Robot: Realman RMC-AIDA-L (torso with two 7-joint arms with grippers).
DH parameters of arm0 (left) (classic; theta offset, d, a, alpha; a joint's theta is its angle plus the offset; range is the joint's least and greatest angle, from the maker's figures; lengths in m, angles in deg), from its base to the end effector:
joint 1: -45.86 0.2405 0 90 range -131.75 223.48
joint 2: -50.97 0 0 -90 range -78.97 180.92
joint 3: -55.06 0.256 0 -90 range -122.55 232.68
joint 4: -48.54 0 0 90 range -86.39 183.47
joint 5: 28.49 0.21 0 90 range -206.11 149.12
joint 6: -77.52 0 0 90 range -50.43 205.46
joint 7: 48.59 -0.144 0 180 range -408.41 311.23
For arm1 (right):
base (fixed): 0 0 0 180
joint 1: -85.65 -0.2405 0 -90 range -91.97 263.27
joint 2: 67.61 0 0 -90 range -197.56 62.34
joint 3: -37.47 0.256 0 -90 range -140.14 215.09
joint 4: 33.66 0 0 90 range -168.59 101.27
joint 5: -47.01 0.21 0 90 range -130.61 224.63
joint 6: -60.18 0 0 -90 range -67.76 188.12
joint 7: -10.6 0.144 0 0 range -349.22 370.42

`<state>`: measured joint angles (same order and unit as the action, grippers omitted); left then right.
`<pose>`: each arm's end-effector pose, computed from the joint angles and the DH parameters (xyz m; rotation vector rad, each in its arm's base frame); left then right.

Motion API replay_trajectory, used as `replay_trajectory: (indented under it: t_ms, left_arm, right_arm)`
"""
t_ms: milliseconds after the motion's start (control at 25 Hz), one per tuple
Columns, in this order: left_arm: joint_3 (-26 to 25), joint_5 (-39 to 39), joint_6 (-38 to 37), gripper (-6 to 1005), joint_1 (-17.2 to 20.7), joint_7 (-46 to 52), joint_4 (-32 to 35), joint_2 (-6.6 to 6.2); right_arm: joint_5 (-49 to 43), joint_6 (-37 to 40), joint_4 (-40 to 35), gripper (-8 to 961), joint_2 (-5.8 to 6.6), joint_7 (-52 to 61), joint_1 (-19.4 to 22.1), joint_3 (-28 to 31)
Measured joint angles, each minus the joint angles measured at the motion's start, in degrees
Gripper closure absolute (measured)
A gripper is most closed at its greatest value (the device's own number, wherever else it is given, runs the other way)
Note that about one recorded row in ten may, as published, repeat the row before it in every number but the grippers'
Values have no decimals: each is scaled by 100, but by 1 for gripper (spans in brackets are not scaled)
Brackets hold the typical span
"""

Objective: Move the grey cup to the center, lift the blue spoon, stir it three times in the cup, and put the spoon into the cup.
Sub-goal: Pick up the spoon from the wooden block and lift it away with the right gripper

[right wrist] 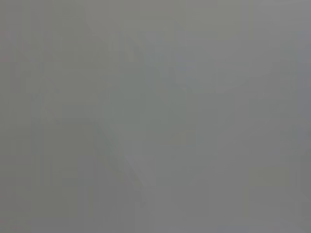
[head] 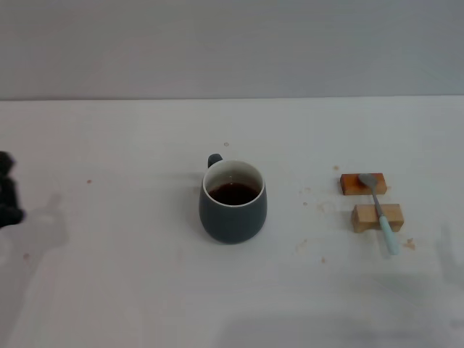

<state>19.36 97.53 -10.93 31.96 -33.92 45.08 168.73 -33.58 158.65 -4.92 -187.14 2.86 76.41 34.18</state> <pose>-0.3575 0.2444 0.0143 -1.5735 -0.4325 -0.8113 0.3117 0.1887 -0.0409 -1.3603 0.5318 0.8258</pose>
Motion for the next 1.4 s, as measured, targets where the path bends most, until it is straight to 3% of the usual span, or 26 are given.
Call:
replay_trajectory:
  t_ms: [280, 600, 960, 1400]
  left_arm:
    - [-254, -1, -110, 1001, 198, 297, 364, 3]
    - [-318, 11, 334, 1001, 196, -123, 362, 29]
    - [-271, 46, 355, 1001, 154, -124, 354, 28]
    - [-227, 55, 355, 1001, 107, -122, 362, 27]
  right_arm:
    - [0, -2, -93, 245, -9, -206, -61, -716]
    - [65, -418, -95, 245, -7, -315, -88, -553]
    - [68, -1099, -52, 246, -10, -305, -228, -485]
    - [24, -1312, 105, 247, -17, -300, -247, -526]
